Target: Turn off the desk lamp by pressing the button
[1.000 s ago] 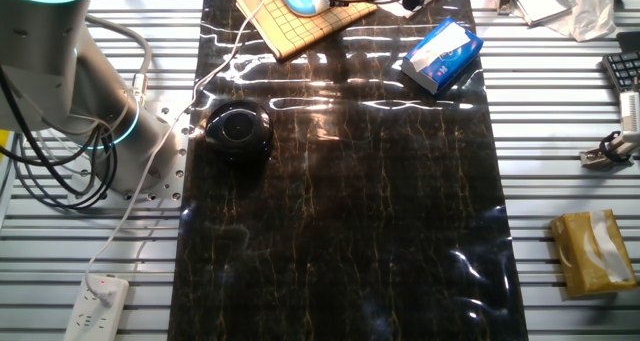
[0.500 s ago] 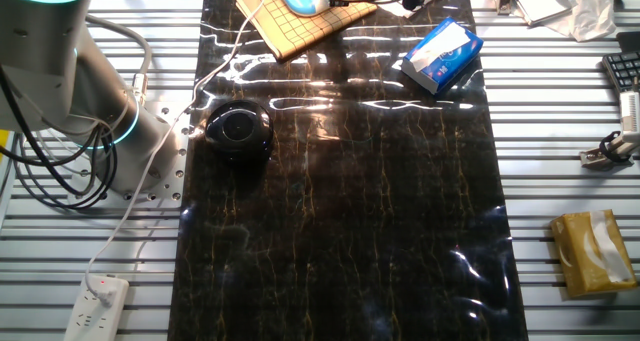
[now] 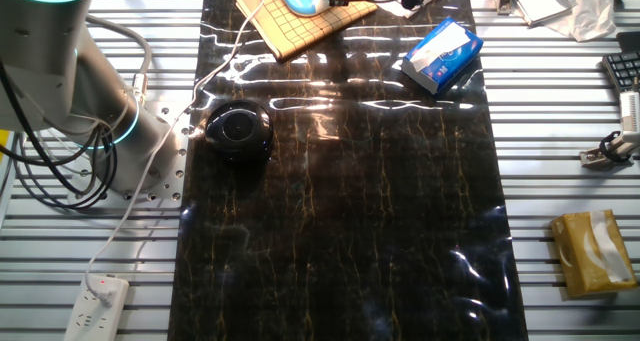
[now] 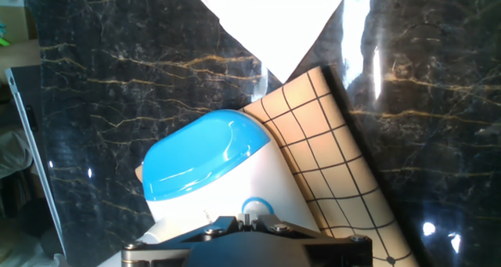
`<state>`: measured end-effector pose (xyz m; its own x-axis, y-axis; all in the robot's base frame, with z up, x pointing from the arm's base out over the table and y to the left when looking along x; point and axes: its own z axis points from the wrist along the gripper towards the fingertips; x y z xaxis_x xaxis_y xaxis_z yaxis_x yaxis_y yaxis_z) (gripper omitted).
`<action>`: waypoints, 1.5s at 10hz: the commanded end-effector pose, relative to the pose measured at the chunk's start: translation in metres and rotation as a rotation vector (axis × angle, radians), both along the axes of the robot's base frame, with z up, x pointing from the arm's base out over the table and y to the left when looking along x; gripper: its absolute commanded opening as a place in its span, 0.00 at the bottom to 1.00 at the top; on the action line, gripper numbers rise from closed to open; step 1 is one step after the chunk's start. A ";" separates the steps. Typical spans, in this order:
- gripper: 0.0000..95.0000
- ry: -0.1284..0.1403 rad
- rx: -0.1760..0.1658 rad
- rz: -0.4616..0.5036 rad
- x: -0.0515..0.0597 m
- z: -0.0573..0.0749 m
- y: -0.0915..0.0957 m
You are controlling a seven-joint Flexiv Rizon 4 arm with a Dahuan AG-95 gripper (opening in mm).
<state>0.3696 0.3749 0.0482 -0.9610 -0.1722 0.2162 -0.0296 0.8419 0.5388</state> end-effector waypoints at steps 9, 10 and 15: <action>0.00 -0.006 -0.008 -0.003 -0.001 0.000 -0.001; 0.00 -0.007 -0.016 -0.003 -0.001 0.001 -0.003; 0.00 -0.015 -0.040 -0.008 -0.001 0.001 -0.003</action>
<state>0.3691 0.3723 0.0489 -0.9655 -0.1564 0.2084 -0.0307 0.8626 0.5049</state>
